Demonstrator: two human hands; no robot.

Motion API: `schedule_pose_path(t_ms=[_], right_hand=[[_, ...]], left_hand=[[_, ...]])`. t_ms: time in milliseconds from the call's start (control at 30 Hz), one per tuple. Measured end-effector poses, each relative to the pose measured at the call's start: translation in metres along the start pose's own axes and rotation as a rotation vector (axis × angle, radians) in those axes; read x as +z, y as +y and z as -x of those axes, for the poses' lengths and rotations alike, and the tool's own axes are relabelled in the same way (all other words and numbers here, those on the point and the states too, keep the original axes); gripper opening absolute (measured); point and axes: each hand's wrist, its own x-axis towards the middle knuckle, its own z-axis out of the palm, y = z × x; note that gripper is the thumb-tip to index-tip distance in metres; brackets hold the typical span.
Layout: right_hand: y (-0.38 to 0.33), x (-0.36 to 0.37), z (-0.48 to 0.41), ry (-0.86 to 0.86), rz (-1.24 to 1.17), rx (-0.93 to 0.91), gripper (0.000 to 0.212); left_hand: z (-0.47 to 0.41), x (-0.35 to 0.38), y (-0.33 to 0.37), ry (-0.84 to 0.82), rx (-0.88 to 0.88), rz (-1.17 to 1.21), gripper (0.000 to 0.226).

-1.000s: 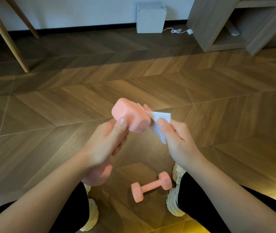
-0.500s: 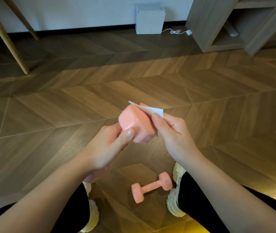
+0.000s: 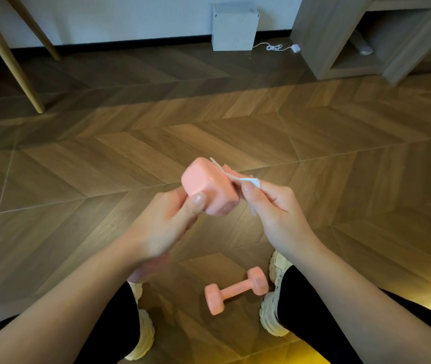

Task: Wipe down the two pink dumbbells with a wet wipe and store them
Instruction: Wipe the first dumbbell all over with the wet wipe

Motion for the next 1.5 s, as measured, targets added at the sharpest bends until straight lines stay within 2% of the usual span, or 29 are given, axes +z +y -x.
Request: schedule_pose_path(t_ms=[67,167,267,367,633,800,900,1000,1133,1200,1267,1367,1433,1500], right_hand=[[-0.003,0.003,-0.004,0.007,-0.030,0.022,0.032],[-0.008,0.007,-0.001,-0.039,-0.035,-0.040,0.029],[-0.006,0.006,0.006,-0.053,0.020,-0.117,0.031],[-0.001,0.003,0.007,-0.043,0.065,-0.137,0.035],[-0.001,0.005,0.007,-0.024,0.100,-0.182,0.032],[-0.002,0.005,-0.004,0.025,0.003,0.006,0.027],[0.001,0.000,0.000,0.056,-0.006,0.036,0.038],[0.000,-0.003,0.007,0.056,0.016,-0.039,0.042],[-0.004,0.007,0.008,-0.021,0.051,-0.229,0.033],[-0.005,0.011,0.002,-0.039,0.064,-0.233,0.032],[-0.004,0.012,-0.002,-0.009,0.068,-0.162,0.031],[-0.001,0.007,-0.005,0.030,0.037,-0.019,0.035],[0.004,0.002,-0.002,0.038,-0.006,-0.027,0.029],[0.005,-0.001,0.003,0.060,0.003,-0.067,0.035]], left_hand=[[0.003,0.002,0.001,-0.055,0.025,-0.125,0.069],[0.003,0.005,0.000,-0.061,-0.008,-0.188,0.079],[0.003,0.004,0.000,0.004,-0.046,-0.145,0.087],[0.003,0.003,0.000,0.048,-0.051,-0.056,0.083],[0.004,0.007,0.005,-0.005,-0.040,-0.183,0.090],[0.007,0.005,0.003,-0.076,0.037,-0.218,0.071],[0.007,0.006,-0.002,-0.033,0.033,0.008,0.064],[0.003,0.005,-0.001,0.016,-0.039,0.191,0.076],[0.003,0.001,0.005,0.044,-0.059,0.049,0.072],[0.004,0.000,0.006,0.015,-0.044,-0.110,0.071],[0.006,0.002,0.008,-0.023,-0.045,-0.206,0.066],[0.007,0.005,0.009,-0.077,-0.023,-0.216,0.070],[0.008,0.006,0.009,-0.074,-0.005,-0.135,0.065],[0.007,0.006,0.008,-0.039,-0.028,0.004,0.064]])
